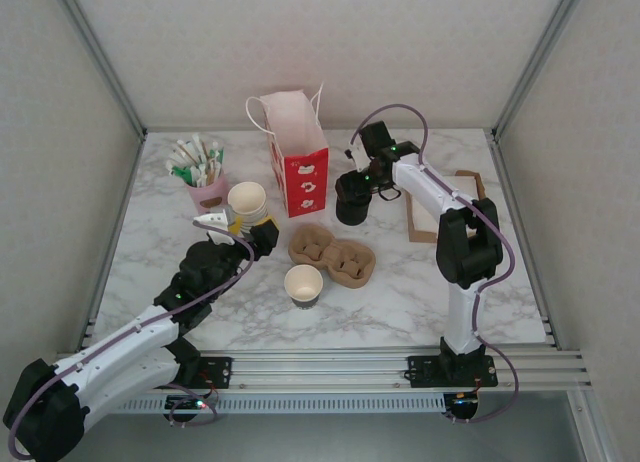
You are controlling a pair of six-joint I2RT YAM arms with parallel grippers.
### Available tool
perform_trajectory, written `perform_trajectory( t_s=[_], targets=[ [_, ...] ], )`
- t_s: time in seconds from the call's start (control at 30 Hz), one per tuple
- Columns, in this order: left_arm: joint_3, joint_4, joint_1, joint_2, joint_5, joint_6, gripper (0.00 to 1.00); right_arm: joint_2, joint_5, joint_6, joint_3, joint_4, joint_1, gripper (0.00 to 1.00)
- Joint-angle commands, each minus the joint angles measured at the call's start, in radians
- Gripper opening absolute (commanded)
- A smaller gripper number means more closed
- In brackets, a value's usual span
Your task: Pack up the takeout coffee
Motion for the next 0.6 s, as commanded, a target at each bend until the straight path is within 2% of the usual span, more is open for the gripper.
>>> perform_trajectory(
  t_s=[0.0,0.57],
  targets=[
    [-0.012,0.025,0.009,-0.012,-0.007,0.010,1.00,0.012,0.008,-0.004,0.031,-0.027,0.009,0.81],
    [-0.013,0.025,0.009,-0.013,-0.010,0.011,1.00,-0.019,0.024,0.006,0.016,-0.026,0.011,0.72]
  ],
)
